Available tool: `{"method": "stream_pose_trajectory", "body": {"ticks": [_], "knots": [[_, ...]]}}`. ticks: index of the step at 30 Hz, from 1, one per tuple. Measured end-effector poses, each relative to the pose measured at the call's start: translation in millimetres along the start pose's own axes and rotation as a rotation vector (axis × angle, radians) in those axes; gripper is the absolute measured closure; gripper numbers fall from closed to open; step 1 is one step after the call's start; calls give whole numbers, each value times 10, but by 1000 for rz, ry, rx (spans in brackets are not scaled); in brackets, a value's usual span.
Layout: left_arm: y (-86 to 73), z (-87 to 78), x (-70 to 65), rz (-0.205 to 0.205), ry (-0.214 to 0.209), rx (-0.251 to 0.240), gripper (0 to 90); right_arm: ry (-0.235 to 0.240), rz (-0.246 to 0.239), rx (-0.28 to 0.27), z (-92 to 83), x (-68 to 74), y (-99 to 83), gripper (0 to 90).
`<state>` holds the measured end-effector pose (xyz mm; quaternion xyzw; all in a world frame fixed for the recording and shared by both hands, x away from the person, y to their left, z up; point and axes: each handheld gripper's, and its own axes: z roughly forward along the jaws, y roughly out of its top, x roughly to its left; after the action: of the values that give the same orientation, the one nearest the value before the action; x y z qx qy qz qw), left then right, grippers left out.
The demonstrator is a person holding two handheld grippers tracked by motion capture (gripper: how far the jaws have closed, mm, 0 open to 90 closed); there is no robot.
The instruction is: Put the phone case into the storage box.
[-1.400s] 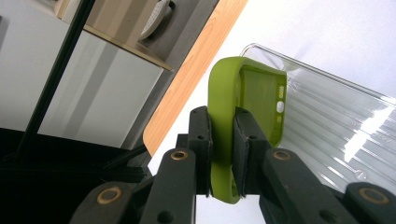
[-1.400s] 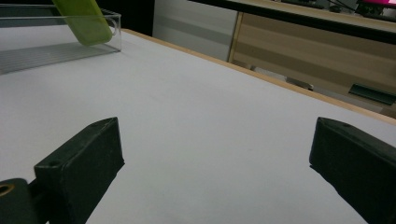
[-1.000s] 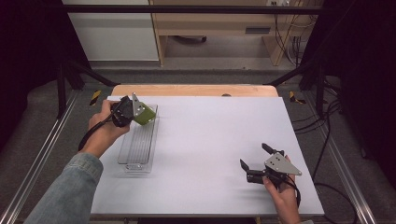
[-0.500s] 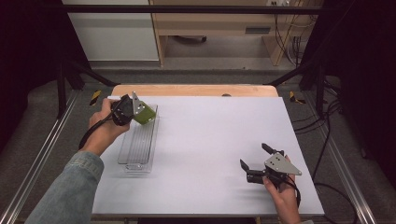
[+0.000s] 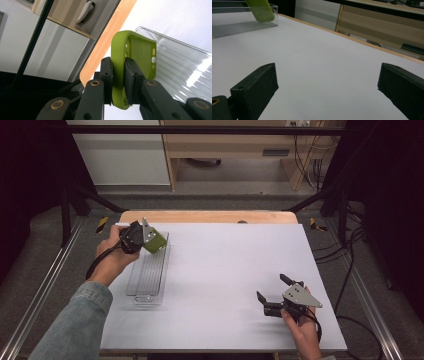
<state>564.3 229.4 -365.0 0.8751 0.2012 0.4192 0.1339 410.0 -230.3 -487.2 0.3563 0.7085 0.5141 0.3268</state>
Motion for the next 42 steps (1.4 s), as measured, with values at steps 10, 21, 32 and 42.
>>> {"method": "stream_pose_trajectory", "body": {"ticks": [10, 21, 32, 42], "knots": [[14, 16, -10, 14, 12, 0, 773, 0, 3, 2, 0, 0, 0, 29], [13, 39, -8, 17, 28, -2, 766, -9, 7, -8, -10, -10, 6, 27], [17, 72, 0, 14, 42, -8, 760, -26, 7, -72, -92, -57, 61, 28], [-1, 107, 14, 9, 60, -7, 751, 0, -8, -77, -120, -61, 53, 21]]}}
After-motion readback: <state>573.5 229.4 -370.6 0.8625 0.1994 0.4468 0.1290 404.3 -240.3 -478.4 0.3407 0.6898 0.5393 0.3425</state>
